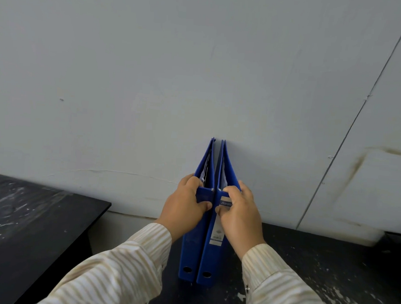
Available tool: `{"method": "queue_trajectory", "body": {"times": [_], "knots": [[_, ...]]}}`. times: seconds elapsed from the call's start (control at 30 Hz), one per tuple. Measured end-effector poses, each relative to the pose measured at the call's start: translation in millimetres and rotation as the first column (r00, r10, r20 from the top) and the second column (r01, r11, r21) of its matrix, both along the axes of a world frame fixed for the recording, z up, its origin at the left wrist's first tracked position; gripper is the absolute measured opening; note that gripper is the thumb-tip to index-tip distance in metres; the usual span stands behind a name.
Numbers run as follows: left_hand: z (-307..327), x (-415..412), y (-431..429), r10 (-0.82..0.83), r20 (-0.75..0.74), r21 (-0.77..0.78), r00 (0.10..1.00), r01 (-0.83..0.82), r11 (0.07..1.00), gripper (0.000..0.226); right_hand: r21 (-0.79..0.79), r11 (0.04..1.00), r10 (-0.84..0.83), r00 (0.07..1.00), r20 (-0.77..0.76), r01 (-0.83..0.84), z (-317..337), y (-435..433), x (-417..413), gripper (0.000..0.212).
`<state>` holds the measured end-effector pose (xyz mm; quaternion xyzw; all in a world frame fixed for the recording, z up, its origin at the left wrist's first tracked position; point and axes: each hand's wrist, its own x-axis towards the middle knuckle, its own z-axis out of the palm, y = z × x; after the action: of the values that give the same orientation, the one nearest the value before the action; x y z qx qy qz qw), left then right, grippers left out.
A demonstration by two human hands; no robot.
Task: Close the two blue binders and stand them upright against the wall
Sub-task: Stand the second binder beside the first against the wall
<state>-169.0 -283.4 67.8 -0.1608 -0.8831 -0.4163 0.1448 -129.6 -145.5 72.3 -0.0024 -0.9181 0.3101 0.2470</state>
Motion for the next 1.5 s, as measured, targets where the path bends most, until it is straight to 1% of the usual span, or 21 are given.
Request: {"method": "queue_trajectory", "body": {"times": [1.2, 1.5], "knots": [[-1.7, 0.2, 2.2, 0.011, -0.004, 0.006, 1.0, -0.011, 1.0, 0.033, 0.004, 1.0, 0.007, 1.0, 0.012, -0.007, 0.0, -0.2, -2.8, 0.027], [-2.5, 0.1, 1.3, 0.012, -0.009, 0.014, 1.0, -0.012, 1.0, 0.032, 0.002, 1.0, 0.009, 1.0, 0.016, -0.009, -0.5, -0.5, -1.7, 0.031]]}}
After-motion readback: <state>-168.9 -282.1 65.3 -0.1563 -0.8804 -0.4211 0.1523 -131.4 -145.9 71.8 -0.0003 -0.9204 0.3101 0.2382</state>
